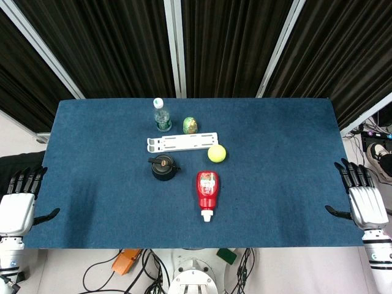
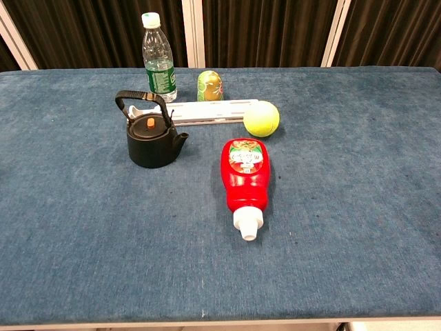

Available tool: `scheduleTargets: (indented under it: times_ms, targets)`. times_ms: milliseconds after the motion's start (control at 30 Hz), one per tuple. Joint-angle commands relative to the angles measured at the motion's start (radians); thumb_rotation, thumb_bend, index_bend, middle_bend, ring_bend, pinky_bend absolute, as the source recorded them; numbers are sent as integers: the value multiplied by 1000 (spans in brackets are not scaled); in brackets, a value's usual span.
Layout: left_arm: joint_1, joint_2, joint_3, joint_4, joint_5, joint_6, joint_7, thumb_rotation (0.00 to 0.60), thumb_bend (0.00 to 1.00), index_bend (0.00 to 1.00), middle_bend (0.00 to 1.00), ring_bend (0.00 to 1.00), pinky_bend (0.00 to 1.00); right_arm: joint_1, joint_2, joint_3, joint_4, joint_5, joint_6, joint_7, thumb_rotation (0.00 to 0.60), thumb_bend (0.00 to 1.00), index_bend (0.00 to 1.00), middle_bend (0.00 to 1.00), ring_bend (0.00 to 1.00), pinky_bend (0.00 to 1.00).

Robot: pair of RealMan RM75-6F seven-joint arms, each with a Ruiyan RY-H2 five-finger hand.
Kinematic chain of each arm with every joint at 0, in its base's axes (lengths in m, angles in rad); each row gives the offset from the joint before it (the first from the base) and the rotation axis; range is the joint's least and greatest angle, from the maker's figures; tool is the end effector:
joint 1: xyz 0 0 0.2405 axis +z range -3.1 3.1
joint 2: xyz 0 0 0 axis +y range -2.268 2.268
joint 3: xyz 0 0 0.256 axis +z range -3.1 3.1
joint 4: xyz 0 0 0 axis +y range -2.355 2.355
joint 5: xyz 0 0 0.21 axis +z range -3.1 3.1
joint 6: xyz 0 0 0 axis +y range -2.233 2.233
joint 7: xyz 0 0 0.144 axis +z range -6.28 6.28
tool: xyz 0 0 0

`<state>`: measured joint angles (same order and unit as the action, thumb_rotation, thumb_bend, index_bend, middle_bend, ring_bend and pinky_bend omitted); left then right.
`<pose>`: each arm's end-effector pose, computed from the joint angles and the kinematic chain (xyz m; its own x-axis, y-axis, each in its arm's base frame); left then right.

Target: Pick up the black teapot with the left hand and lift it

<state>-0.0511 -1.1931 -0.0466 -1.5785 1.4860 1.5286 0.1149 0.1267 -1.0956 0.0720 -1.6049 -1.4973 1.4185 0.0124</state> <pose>-0.3166 0.1697 0.1443 0.4622 -0.0185 0.8866 0.8864 0.0390 -0.4613 -0.3085 -0.1988 0.1620 0.4112 -0.0272 0.9111 -0.9111 -0.0437 0.4099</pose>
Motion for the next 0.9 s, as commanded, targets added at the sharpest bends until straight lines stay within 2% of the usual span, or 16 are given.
scheduleTargets:
  times_ms: [33, 267, 367, 533, 733, 900]
  targets:
    - [-2, -1, 1, -1, -3, -7, 1, 600, 92, 38, 59, 14, 0, 0, 0, -1, -1, 0, 0, -1, 600, 66, 0, 0, 0, 0]
    - [-47, 6, -21, -58, 19, -35, 52, 600, 92, 48, 90, 46, 0, -5, 5, 2, 1, -6, 19, 17, 600, 66, 0, 0, 0, 0]
    - [-110, -9, -42, -108, 67, -76, 78, 600, 92, 79, 107, 63, 0, -7, 5, 4, 4, -18, 34, 23, 600, 66, 0, 0, 0, 0]
    - [-257, -63, -98, -181, 97, -216, 175, 600, 92, 137, 147, 105, 0, -13, 1, -7, 14, -36, 46, 36, 600, 66, 0, 0, 0, 0]
    - [-418, -139, -176, -251, -19, -407, 290, 600, 92, 219, 204, 161, 0, -17, -2, -41, 24, -48, 13, 34, 600, 66, 0, 0, 0, 0]
    - [-516, -217, -223, -245, -165, -493, 413, 600, 92, 226, 209, 172, 0, -18, -14, -48, 40, -40, -1, 46, 600, 66, 0, 0, 0, 0]
